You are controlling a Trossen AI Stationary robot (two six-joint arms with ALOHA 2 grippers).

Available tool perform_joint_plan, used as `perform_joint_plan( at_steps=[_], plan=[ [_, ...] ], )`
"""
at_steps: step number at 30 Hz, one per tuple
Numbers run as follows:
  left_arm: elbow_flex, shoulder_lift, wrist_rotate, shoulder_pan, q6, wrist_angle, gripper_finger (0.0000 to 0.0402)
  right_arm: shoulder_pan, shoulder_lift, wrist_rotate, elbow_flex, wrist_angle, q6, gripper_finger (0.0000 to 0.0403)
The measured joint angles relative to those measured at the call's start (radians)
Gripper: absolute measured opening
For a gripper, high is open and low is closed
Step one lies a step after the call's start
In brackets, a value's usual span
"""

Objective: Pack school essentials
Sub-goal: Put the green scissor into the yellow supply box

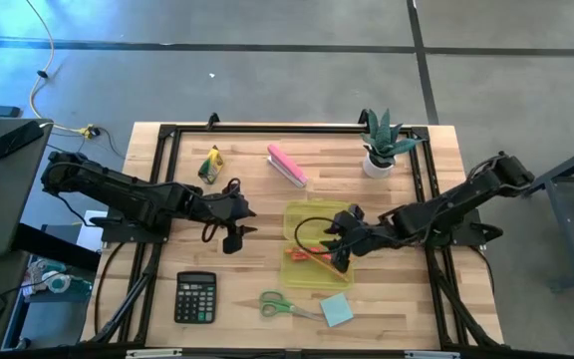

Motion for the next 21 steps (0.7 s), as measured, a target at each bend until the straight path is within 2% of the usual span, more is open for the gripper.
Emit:
perform_joint_plan(
  at_steps=[3,9,12,21],
  plan=[
    [0.034,0.0,-0.017,0.001,0.05,-0.014,0.0199,0.0,-0.029,0.058,0.0,-0.004,-0.013,0.0158],
    [0.127,-0.001,0.022,-0.059,0.069,-0.034,0.02,0.0,-0.069,0.167,0.0,-0.03,-0.052,0.0158],
    [0.166,0.003,0.016,-0.113,0.074,-0.032,0.02,0.0,-0.074,0.175,0.0,-0.041,-0.052,0.0158],
    [0.257,0.089,-0.12,-0.276,0.037,-0.085,0.02,0.0,-0.07,0.174,0.0,-0.045,-0.042,0.0158]
  ],
)
